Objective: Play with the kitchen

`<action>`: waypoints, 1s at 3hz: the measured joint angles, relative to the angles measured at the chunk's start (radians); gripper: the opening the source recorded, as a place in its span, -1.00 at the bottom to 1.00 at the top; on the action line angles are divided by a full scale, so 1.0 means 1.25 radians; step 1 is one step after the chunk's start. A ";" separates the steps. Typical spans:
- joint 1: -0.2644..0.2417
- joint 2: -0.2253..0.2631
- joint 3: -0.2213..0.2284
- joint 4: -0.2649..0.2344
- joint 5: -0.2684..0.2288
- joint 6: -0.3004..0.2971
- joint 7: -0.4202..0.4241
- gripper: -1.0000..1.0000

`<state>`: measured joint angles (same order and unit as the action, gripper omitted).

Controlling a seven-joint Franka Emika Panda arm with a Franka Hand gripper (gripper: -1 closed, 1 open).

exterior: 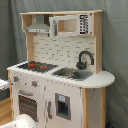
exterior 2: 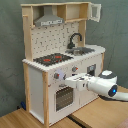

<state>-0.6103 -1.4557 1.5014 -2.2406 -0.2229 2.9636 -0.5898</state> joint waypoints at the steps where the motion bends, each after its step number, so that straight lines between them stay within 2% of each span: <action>1: 0.014 -0.003 -0.035 -0.001 -0.001 -0.072 -0.032 1.00; 3: 0.075 -0.004 -0.105 -0.001 -0.001 -0.203 -0.077 1.00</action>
<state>-0.5171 -1.4608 1.3706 -2.2416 -0.2245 2.7095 -0.6864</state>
